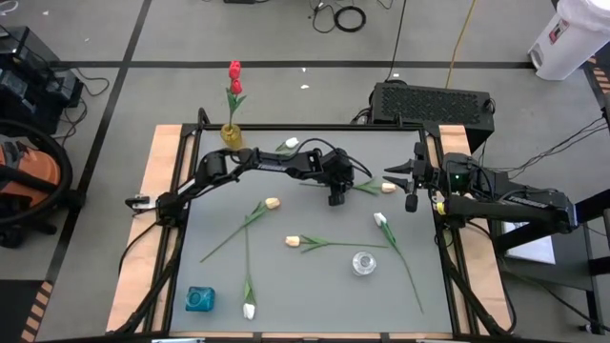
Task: Sort flowers into vase by color
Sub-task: Put the top yellow tulip into the blue vase
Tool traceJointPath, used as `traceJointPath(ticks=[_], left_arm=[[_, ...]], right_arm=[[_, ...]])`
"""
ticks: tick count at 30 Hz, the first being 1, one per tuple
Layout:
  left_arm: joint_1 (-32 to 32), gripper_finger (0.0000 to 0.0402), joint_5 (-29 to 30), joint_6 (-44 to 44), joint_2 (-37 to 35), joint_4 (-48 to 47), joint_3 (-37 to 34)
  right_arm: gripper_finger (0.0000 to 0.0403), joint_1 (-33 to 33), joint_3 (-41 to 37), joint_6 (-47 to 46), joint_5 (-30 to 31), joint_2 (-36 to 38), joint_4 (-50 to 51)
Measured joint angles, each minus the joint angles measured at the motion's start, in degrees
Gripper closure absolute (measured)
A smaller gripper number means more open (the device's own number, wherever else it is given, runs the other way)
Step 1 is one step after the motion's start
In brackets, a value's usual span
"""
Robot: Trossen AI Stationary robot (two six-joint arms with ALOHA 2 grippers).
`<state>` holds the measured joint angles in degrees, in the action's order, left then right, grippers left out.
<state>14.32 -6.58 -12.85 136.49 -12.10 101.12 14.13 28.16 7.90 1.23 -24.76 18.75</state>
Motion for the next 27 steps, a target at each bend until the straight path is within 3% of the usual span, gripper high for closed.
traceJointPath(ticks=[9,21,27], left_arm=[[0.2,0.0266,-0.3,0.2,0.6,0.2,0.1],[0.1,0.0389,-3.5,0.4,0.6,-0.8,0.1],[0.0,0.0396,-3.5,0.4,0.6,-0.8,0.1]], right_arm=[[0.0316,0.0,0.0,-0.4,0.0,0.0,0.6],[0.0316,0.0,0.0,-0.4,0.0,0.0,0.5],[0.0316,0.0,0.0,-0.4,0.0,0.0,0.5]])
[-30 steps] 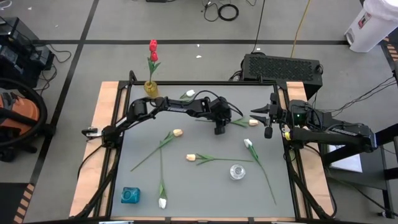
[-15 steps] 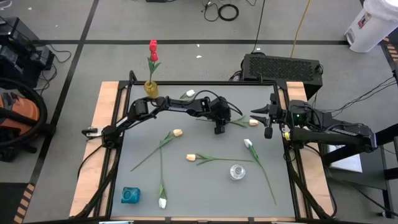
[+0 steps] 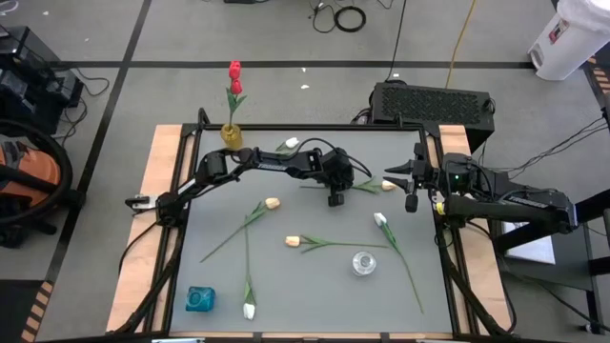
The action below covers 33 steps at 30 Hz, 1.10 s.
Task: Sort flowers into vase by color
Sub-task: Put the top yellow tulip into the blue vase
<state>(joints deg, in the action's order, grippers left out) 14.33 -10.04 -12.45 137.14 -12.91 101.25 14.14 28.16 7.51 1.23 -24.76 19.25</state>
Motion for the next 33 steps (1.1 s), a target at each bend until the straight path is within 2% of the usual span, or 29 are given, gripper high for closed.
traceJointPath(ticks=[20,33], left_arm=[[-2.3,0.0401,1.9,-2.2,-2.7,-2.9,2.7],[-3.6,0.0401,13.2,-4.5,-7.1,-9.1,3.0]], right_arm=[[0.0316,0.0,0.0,-0.9,0.3,0.0,1.3],[0.0316,0.0,0.0,-1.2,0.2,0.0,0.4]])
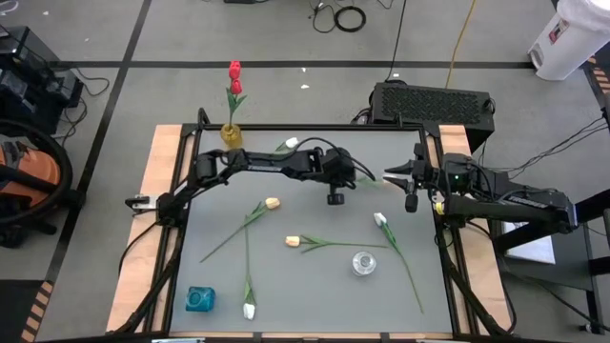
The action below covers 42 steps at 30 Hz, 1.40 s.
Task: Sort flowers into vase by color
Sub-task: Put the top yellow tulip into the blue vase
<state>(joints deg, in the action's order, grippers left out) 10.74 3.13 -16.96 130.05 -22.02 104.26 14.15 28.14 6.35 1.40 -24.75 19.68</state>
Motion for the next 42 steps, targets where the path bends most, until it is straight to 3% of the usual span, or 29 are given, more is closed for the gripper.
traceJointPath(ticks=[12,42], left_arm=[[0.3,0.0402,7.9,0.1,-4.6,-4.5,0.0],[2.8,0.0402,9.2,1.2,-31.9,-22.5,0.0]], right_arm=[[0.0316,0.0,0.0,0.5,-0.2,1.4,-2.1],[0.0316,0.0,0.0,0.2,-0.1,2.4,-0.1]])
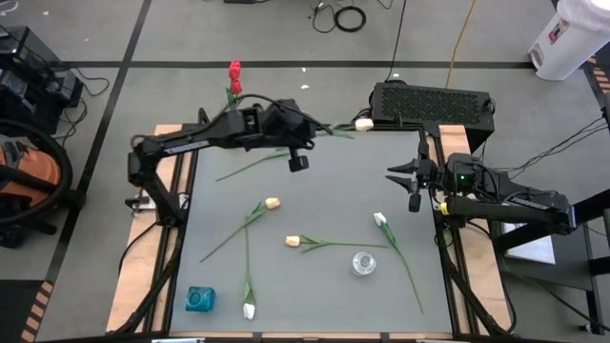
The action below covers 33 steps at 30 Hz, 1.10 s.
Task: Sort flowers into vase by color
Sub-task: Put the top yellow tulip into the blue vase
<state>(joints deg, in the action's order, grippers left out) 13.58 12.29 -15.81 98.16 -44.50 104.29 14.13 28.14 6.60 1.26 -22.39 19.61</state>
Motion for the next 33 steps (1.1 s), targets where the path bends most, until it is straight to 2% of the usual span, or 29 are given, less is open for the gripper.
traceJointPath(ticks=[22,33], left_arm=[[-1.7,0.0401,0.1,3.2,-25.8,-3.9,-0.1],[-1.7,0.0401,0.2,6.4,-42.5,-6.4,-8.4]], right_arm=[[0.0316,0.0,0.0,-0.2,0.3,-0.1,0.4],[0.0316,0.0,0.0,-1.5,0.5,-0.1,0.4]])
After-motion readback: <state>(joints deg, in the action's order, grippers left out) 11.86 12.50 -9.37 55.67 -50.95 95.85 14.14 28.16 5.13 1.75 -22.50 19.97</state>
